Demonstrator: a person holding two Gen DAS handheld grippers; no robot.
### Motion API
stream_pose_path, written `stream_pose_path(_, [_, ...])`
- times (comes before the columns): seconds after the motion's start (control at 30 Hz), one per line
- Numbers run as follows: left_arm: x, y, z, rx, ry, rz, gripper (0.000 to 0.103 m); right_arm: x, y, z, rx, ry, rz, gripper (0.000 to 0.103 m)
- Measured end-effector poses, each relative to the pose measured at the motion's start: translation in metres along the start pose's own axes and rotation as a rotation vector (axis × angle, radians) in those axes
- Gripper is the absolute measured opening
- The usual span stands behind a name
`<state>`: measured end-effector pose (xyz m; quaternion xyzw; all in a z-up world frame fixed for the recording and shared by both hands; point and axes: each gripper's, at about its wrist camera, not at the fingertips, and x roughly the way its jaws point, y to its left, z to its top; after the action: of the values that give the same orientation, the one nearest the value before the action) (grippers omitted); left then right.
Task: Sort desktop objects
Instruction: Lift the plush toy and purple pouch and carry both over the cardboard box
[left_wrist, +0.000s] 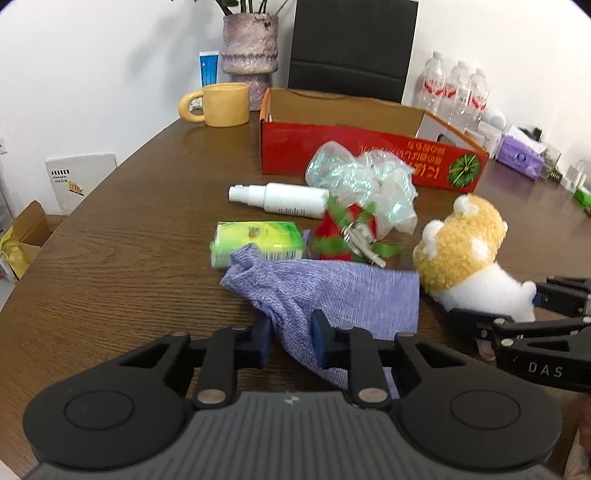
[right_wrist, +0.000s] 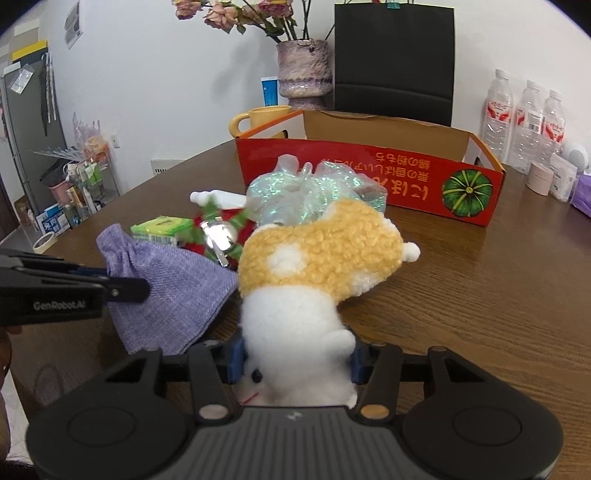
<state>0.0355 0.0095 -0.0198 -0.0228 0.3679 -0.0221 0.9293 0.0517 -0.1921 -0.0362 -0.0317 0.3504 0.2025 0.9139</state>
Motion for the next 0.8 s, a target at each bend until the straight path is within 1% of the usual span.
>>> stream_pose_path(0.2, [-0.010,-0.003,0.001,-0.001,-0.030,-0.029,0.015,-0.010,-0.004,-0.008,0.026,-0.016,-0.004,0.049])
stream_pose_path(0.43, [-0.031,-0.002,0.001,-0.013,-0.107,-0.040,0.009,-0.025,-0.014,-0.013,0.056,-0.043,-0.027,0.048])
stream_pose_path(0.53, [-0.037,-0.001,0.003,-0.017,-0.129,-0.050,0.009,-0.032,-0.019,-0.013,0.075,-0.065,-0.020,0.048])
stream_pose_path(0.67, [-0.039,0.000,0.009,-0.014,-0.142,-0.045,0.009,-0.040,-0.022,-0.012,0.081,-0.095,-0.026,0.048])
stream_pose_path(0.8, [-0.046,-0.001,0.017,-0.008,-0.173,-0.070,0.009,-0.047,-0.027,-0.010,0.093,-0.112,-0.031,0.048])
